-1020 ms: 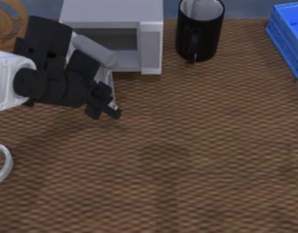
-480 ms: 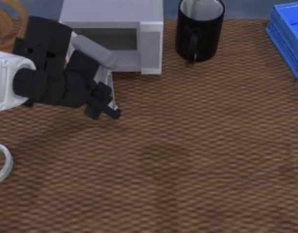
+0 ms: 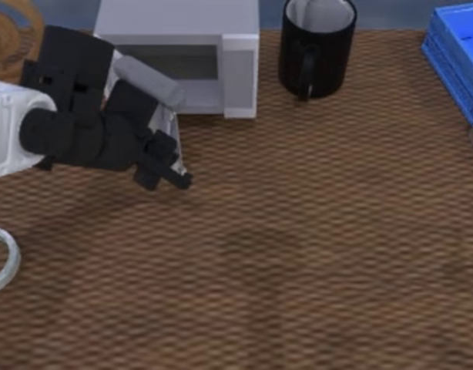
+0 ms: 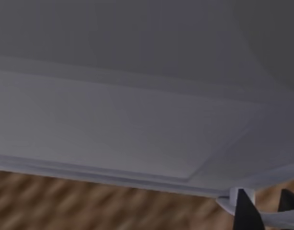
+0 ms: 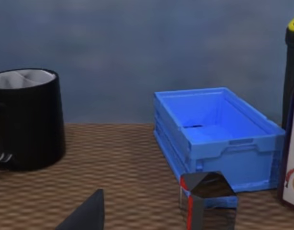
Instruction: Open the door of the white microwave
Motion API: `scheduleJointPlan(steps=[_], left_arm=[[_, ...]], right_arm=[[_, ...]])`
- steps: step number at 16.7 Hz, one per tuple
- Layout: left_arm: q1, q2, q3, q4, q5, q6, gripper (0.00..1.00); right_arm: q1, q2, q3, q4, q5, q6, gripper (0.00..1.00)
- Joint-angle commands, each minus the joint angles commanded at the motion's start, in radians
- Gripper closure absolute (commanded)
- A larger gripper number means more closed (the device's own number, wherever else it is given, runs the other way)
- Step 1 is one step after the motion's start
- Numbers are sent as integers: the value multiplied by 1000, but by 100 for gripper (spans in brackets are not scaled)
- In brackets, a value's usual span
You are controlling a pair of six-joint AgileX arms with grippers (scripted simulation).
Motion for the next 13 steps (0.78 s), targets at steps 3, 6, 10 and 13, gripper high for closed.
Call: scheduleJointPlan(steps=[3, 6, 10, 13], left_arm=[[0, 0, 0, 0, 0, 0, 100], [-7, -1, 0, -1, 7, -4, 100], [18, -8, -5, -16, 39, 45, 100], [46, -18, -9, -31, 77, 102, 100]], right_arm=[[0, 0, 0, 0, 0, 0, 0], [0, 0, 0, 0, 0, 0, 0], [0, 0, 0, 0, 0, 0, 0], [0, 0, 0, 0, 0, 0, 0]])
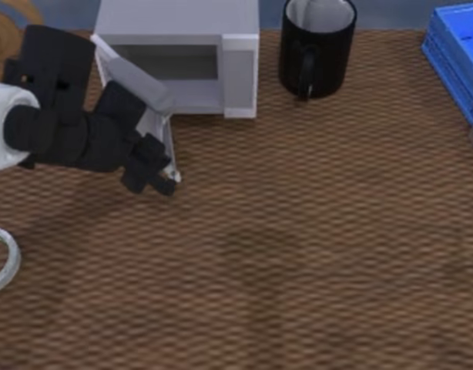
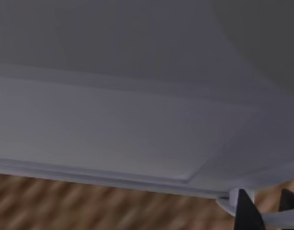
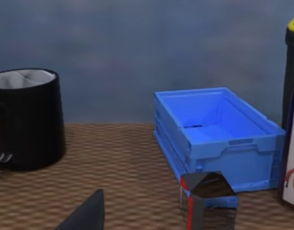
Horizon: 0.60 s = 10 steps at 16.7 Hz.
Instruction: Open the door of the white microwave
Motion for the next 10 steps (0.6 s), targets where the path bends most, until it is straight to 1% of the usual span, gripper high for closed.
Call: scheduleJointPlan(steps=[10], left_arm=[[4, 2, -4, -5, 5, 8, 100]], right_arm=[[0, 0, 0, 0, 0, 0, 0]])
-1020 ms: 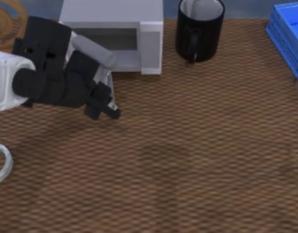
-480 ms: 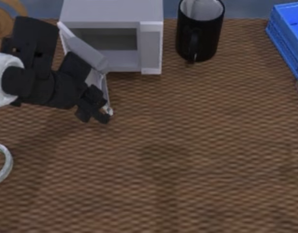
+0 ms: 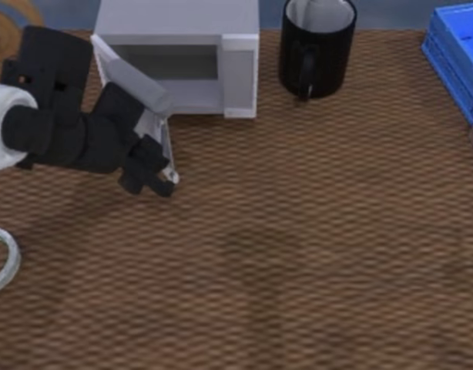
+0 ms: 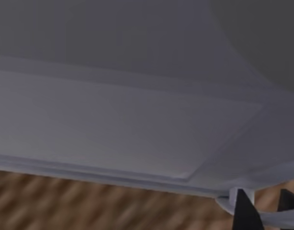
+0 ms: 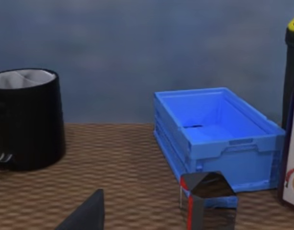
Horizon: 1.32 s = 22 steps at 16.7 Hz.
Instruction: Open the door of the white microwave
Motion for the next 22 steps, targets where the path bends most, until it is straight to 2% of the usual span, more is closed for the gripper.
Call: scheduleJointPlan(steps=[15, 18, 22], left_arm=[[0, 0, 0, 0, 0, 0, 100], [1, 2, -3, -11, 15, 11, 100], [44, -11, 6, -38, 70, 102, 100]], right_arm=[[0, 0, 0, 0, 0, 0, 0], [0, 0, 0, 0, 0, 0, 0], [0, 0, 0, 0, 0, 0, 0]])
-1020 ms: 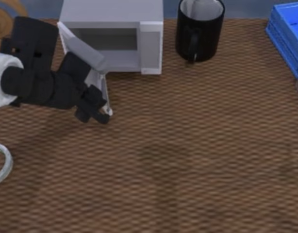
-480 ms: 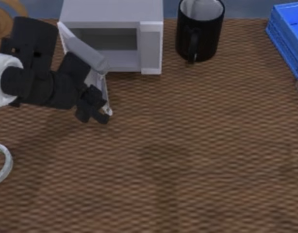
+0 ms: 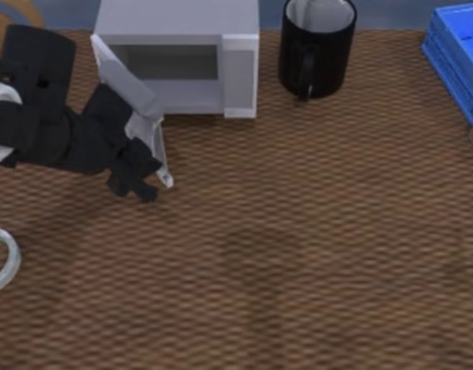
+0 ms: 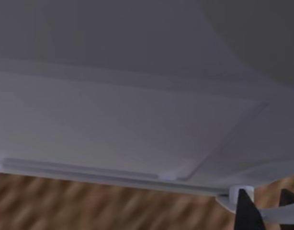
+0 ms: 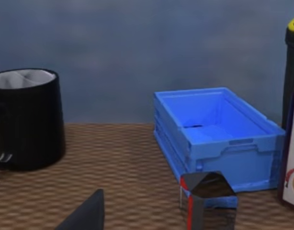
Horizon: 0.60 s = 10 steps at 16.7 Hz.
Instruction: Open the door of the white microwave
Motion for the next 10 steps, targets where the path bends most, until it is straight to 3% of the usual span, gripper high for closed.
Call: scheduleJointPlan(steps=[10], left_arm=[[12, 4, -6, -16, 13, 22, 100]], right_arm=[[0, 0, 0, 0, 0, 0, 0]])
